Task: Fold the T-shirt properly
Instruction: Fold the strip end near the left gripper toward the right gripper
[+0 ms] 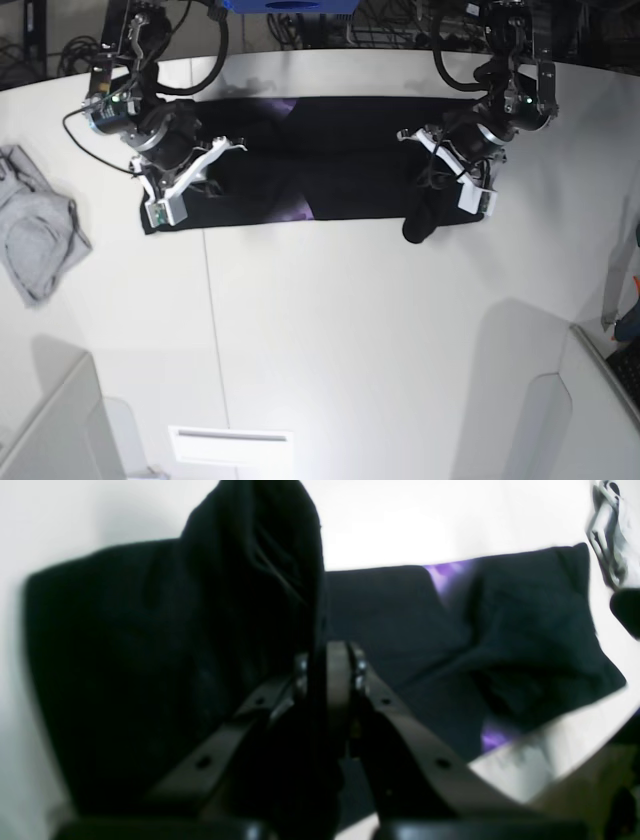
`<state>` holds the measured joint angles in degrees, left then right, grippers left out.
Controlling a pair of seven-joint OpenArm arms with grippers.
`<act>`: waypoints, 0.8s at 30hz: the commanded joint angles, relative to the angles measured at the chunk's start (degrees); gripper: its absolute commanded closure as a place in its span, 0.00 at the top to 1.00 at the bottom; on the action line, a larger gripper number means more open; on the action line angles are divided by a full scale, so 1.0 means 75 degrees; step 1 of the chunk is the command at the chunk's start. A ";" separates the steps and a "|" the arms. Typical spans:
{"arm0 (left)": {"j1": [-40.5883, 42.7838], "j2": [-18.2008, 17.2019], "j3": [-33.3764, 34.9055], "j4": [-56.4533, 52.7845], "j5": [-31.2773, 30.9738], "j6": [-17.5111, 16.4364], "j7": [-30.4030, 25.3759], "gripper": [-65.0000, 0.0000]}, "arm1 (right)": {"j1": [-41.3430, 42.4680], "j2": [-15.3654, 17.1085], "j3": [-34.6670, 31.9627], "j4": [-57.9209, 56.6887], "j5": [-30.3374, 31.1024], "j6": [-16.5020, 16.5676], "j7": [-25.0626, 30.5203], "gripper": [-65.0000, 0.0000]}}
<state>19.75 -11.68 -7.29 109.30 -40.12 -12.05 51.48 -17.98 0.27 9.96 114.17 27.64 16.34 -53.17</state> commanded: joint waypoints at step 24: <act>-0.0189 -0.0054 0.1423 0.0109 -0.0119 0.0417 -0.0130 0.00 | 0.0059 0.0028 0.0026 0.0150 0.0107 0.0019 0.0156 0.00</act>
<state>18.81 -12.05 3.53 109.12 -40.32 -8.75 51.64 -17.96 0.14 10.02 114.17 27.81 16.34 -53.19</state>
